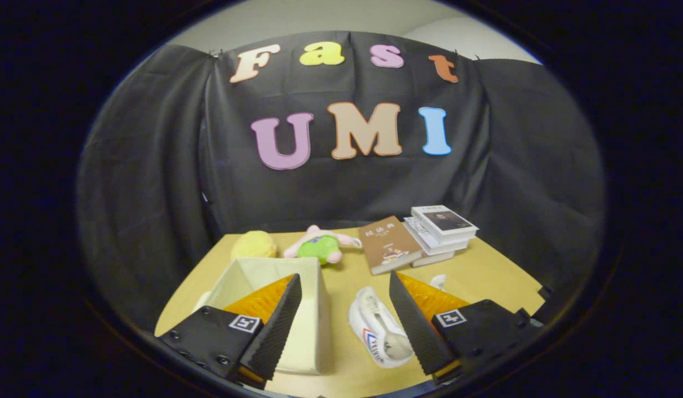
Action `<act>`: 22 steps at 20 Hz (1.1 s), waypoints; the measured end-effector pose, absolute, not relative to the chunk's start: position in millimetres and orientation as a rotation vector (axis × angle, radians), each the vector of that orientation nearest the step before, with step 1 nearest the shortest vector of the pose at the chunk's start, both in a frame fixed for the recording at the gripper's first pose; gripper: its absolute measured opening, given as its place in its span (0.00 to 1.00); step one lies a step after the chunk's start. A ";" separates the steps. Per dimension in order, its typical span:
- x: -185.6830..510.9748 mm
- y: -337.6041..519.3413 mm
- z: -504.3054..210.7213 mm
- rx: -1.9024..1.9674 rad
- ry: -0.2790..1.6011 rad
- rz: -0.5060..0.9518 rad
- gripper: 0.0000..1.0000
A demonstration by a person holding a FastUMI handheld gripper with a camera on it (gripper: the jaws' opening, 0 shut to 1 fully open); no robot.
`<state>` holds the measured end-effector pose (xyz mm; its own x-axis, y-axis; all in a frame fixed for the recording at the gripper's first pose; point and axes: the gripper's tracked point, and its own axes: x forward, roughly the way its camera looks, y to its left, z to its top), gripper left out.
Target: Open the storage box then place both shoes into the box .Put the left shoe in first, then the right shoe, with the right side of both shoes facing outward in a uniform manner.
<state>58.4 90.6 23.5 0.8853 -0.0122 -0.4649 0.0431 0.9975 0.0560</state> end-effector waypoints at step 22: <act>40.2 -9.5 -187.6 -0.250 1.045 -0.038 0.79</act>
